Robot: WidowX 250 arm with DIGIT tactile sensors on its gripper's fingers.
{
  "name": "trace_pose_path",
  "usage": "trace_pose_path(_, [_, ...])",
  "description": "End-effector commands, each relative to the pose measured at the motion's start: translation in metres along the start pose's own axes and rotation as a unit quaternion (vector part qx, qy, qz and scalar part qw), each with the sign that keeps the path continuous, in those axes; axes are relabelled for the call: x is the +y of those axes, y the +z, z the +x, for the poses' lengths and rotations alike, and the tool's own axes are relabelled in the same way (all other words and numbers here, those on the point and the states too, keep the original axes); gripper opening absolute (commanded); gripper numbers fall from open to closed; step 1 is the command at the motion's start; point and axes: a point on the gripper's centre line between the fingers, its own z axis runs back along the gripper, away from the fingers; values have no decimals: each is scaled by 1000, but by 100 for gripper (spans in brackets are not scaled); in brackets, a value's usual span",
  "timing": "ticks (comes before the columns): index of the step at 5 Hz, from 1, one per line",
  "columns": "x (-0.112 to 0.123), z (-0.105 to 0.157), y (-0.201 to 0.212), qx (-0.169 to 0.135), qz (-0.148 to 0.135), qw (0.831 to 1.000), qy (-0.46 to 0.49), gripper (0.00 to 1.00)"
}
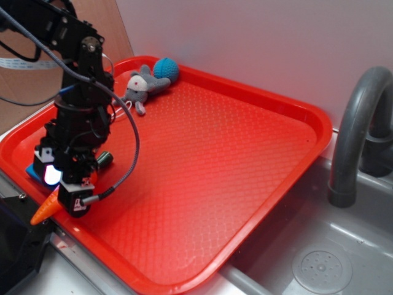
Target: Grab the carrot.
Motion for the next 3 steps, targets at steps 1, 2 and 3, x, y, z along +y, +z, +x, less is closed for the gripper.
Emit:
trace_pose_path(1, [-4, -3, 6, -25, 9, 1000, 5, 0])
trace_pose_path(2, [1, -10, 38, -72, 5, 997, 0, 0])
trace_pose_path(3, [17, -13, 96, -184, -29, 982, 36, 0])
